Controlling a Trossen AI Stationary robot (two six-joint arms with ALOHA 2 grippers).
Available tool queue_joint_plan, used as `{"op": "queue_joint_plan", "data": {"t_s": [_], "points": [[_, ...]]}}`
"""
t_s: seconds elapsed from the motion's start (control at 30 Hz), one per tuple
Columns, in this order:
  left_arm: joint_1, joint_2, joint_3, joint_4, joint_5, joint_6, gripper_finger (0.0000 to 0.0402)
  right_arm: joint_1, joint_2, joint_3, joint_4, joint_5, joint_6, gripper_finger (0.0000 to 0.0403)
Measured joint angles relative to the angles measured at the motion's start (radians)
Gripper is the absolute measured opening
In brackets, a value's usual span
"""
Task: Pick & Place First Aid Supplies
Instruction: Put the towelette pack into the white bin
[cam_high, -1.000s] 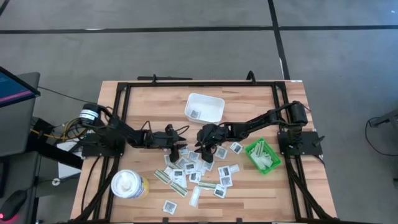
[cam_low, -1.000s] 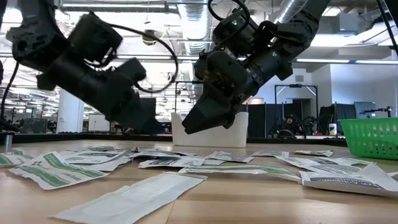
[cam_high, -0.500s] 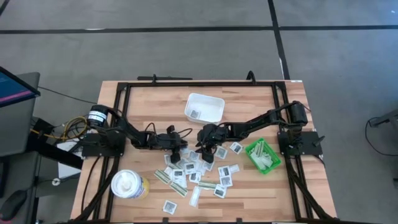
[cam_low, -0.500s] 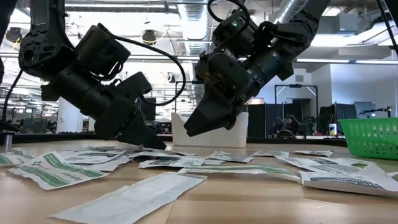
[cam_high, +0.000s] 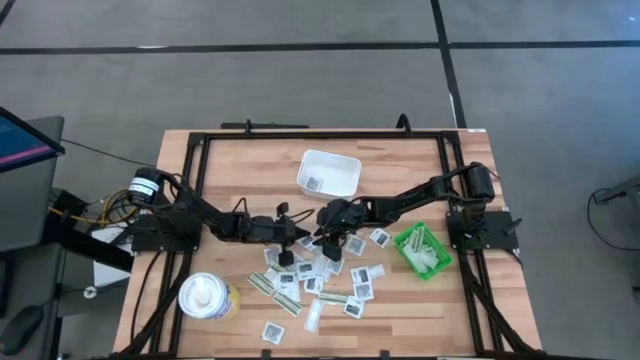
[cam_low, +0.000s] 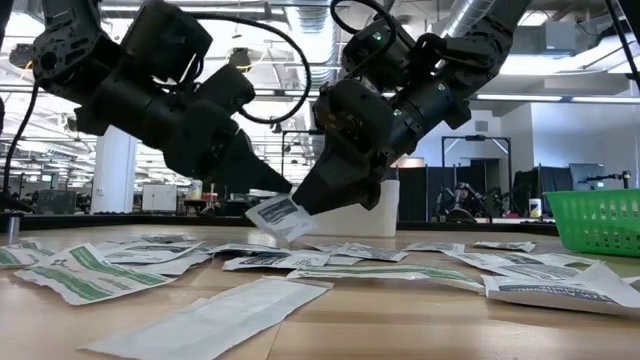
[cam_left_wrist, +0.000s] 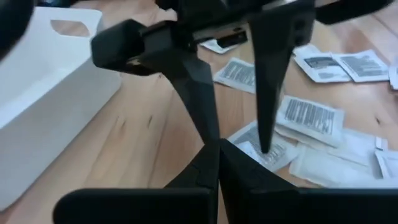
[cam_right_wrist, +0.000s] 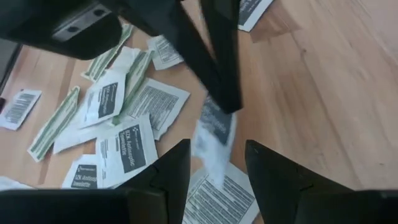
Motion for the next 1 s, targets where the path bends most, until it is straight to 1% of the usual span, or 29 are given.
{"op": "queue_joint_plan", "data": {"t_s": [0.07, 0.2, 0.4, 0.47, 0.6, 0.7, 0.77, 0.87, 0.9, 1.0], "points": [[0.0, 0.002, 0.002, -0.006, 0.0, 0.002, 0.0004, 0.0, 0.0, 0.0, -0.006, 0.011, 0.0, 0.0147], [0.0, 0.002, 0.004, -0.002, -0.003, 0.002, 0.0005, 0.0, 0.0, 0.0, -0.027, 0.082, -0.001, 0.0147], [-0.001, 0.001, 0.005, 0.014, -0.003, 0.002, 0.0004, 0.001, 0.0, 0.0, -0.022, 0.076, -0.012, 0.0141], [-0.001, 0.001, 0.01, 0.024, -0.003, 0.002, 0.0005, 0.001, 0.0, 0.0, -0.016, 0.07, -0.03, 0.0131], [-0.001, 0.001, 0.036, 0.033, -0.003, 0.018, 0.0004, 0.002, 0.0, 0.0, 0.006, 0.002, -0.038, 0.0106], [-0.001, 0.001, 0.043, 0.033, -0.003, 0.023, 0.0005, 0.006, 0.0, 0.0, 0.005, -0.003, -0.049, 0.0086], [-0.001, 0.001, 0.044, 0.034, -0.003, 0.021, 0.0005, 0.007, 0.0, 0.0, 0.003, -0.003, -0.055, 0.0064], [-0.001, 0.001, 0.044, 0.034, -0.002, 0.018, 0.0005, 0.008, 0.0, 0.0, -0.011, -0.003, -0.083, 0.0016], [-0.001, 0.001, 0.044, 0.034, -0.001, 0.017, 0.0005, 0.008, 0.0, 0.0, -0.014, -0.003, -0.09, 0.001], [-0.001, 0.001, 0.044, 0.032, 0.0, 0.016, 0.0005, 0.008, 0.0, 0.0, -0.026, 0.0, -0.091, 0.0013]]}}
